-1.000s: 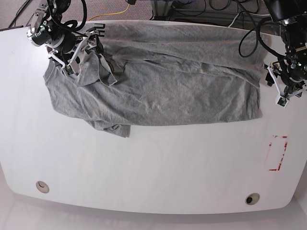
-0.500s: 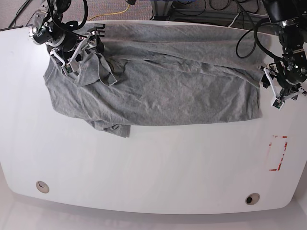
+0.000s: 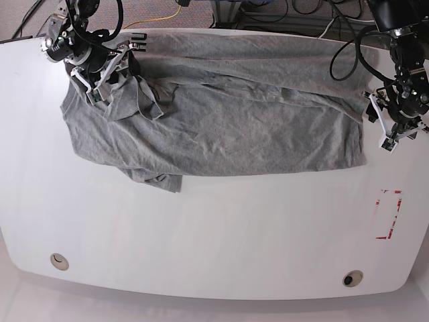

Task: Layout the t-shirt on the table in an organized manner, then fold the t-shirt properly
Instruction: 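Grasp the bunched fabric near the lettering with the right gripper, then pull the grasped fabric with the right gripper away from the lettering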

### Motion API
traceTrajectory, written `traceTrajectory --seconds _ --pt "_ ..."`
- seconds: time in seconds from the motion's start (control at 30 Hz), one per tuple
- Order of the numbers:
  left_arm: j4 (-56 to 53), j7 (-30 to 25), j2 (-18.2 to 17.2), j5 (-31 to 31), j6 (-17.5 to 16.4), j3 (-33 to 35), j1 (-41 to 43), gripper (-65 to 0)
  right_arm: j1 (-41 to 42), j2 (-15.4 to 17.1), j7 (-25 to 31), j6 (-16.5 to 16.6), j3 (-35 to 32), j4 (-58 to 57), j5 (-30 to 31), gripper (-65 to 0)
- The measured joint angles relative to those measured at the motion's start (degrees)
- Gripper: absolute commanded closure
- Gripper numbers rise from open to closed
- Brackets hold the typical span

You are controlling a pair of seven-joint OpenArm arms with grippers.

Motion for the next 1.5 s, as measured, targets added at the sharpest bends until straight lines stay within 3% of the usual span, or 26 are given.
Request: traceTrajectory --seconds 0.17,0.33,0.73,0.87,1.5 --pt "0.0 0.0 0.0 0.0 0.0 0.0 0.0 -36.8 0.3 0.0 0.1 0.0 0.0 -1.1 -0.1 -14.7" --pt "0.0 0.0 0.0 0.0 0.0 0.0 0.0 -36.8 0.4 0.0 -0.1 0.0 0.0 -1.1 -0.1 0.0" --pt "0.0 0.0 0.0 0.0 0.0 0.0 0.0 -36.8 1.2 0.0 -1.2 0.0 0.0 3.5 0.2 0.0" --pt "0.0 0.0 0.0 0.0 0.0 0.0 0.0 -36.8 5.0 -0.2 -5.0 0.0 -0.1 3.9 0.3 0.0" --pt "0.0 0.0 0.0 0.0 0.0 0.0 0.0 -36.8 23.7 -0.4 -10.9 0.0 -0.2 -1.2 0.5 -0.6"
